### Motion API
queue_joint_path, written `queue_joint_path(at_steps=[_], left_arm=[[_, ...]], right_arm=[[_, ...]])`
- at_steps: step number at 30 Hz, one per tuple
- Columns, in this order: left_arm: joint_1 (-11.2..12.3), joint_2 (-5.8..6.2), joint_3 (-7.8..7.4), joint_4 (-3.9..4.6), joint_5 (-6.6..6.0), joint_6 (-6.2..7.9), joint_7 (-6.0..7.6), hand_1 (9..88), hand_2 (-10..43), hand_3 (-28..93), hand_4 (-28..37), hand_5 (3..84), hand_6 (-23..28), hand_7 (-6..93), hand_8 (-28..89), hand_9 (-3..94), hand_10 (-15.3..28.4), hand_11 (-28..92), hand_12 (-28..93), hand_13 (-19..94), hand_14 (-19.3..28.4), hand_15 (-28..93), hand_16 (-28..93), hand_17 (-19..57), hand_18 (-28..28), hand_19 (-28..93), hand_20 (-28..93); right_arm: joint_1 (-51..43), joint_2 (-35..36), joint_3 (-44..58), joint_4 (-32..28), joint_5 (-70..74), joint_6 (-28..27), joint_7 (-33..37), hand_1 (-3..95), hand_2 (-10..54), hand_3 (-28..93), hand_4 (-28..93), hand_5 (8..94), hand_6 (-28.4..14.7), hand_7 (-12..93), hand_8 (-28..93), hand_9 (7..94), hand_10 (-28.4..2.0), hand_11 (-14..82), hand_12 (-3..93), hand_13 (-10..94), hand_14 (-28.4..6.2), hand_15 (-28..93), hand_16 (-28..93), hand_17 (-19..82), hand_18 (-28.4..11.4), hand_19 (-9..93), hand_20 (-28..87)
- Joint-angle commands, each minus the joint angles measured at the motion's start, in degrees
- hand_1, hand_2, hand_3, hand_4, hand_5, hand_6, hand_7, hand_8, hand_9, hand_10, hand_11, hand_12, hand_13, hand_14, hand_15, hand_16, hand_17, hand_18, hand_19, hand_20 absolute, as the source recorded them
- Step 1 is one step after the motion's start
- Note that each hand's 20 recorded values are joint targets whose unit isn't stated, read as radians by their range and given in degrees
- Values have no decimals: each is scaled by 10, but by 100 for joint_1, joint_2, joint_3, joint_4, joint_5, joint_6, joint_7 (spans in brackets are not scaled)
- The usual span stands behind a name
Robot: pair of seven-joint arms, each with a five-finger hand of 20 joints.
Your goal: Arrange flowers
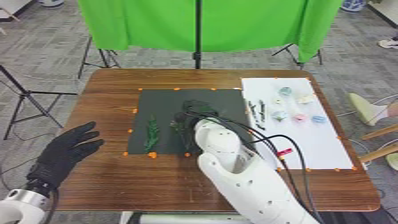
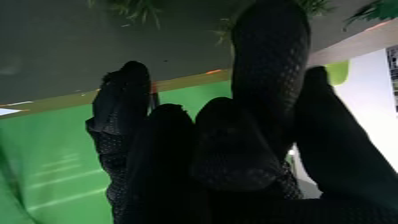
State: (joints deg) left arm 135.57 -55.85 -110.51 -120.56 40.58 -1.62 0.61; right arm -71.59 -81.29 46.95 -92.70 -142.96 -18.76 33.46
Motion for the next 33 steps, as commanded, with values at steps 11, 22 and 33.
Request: queue_joint_path(at_steps=[11,22,33], left_arm=[[251,-108,-78,-42,8,30,175,264,-20,697,-268,348,52,202,-99,315,138,252,159,283,168,347,-21,-64,231,522,4],[310,-167,-100,-60,-11,130,264,264,-20,697,-267,349,52,203,-99,316,138,251,159,284,168,346,-21,-64,230,521,5],[316,-238,-100,-85,23,89,267,264,-21,698,-269,350,53,202,-99,318,139,253,159,283,169,347,-20,-64,231,522,5]], right_arm=[[154,1161,442,-647,316,913,-241,76,116,736,-233,923,-1,337,-63,932,-91,570,380,835,-111,833,331,358,-234,849,325],[-64,2502,1012,-568,474,1486,-259,207,-83,764,-276,716,-16,426,-94,753,-128,571,416,652,-136,809,332,257,-221,745,384],[206,2628,693,11,159,877,-66,166,-95,737,-282,687,-20,422,-111,699,-136,569,415,616,-147,805,328,241,-228,731,410]])
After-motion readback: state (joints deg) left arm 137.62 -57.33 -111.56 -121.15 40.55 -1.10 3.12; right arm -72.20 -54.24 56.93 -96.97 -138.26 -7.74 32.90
